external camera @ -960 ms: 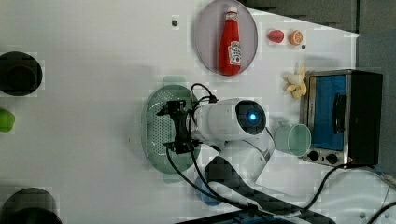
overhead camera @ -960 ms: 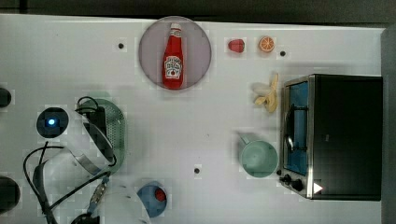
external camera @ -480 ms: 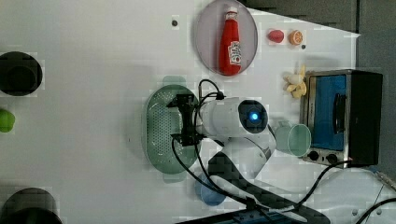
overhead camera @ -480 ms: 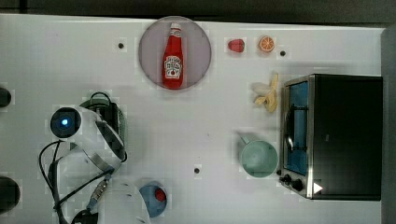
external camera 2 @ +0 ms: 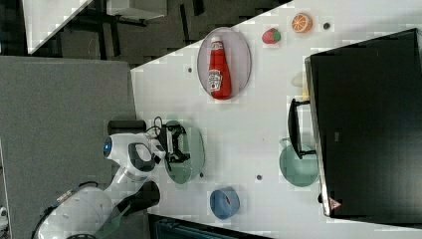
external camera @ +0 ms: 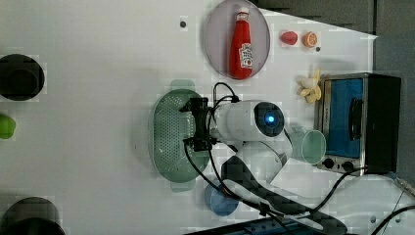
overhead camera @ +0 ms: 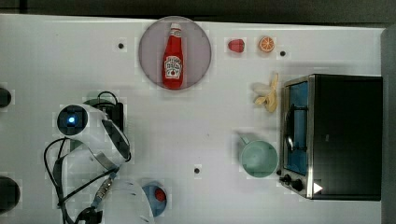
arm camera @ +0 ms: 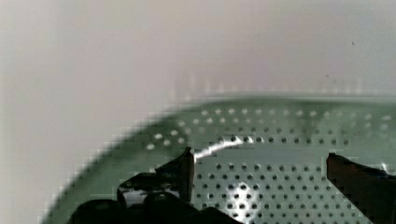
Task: Drag strainer left to right.
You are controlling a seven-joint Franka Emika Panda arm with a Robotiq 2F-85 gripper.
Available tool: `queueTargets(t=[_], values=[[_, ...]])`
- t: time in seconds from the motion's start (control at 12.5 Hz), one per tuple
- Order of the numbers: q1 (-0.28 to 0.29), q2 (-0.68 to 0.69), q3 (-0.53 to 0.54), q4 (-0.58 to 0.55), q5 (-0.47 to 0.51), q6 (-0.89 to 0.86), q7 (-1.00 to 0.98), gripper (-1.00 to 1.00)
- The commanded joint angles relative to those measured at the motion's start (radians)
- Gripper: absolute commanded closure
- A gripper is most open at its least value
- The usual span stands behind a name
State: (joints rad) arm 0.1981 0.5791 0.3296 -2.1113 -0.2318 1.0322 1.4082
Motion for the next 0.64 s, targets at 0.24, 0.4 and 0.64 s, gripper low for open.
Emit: queueTargets(t=[0.24,0.4,0.64], values=[[-0.081,-0.050,0.013,-0.038,0.005,-0.010,0.019,-1.00],[-0.109,-0.075,0.012,-0.071,0.004,-0.007,-0.016,-1.00],[-0.160,-0.108,0.011,-0.116,0.004,-0.007,-0.127,-1.00]])
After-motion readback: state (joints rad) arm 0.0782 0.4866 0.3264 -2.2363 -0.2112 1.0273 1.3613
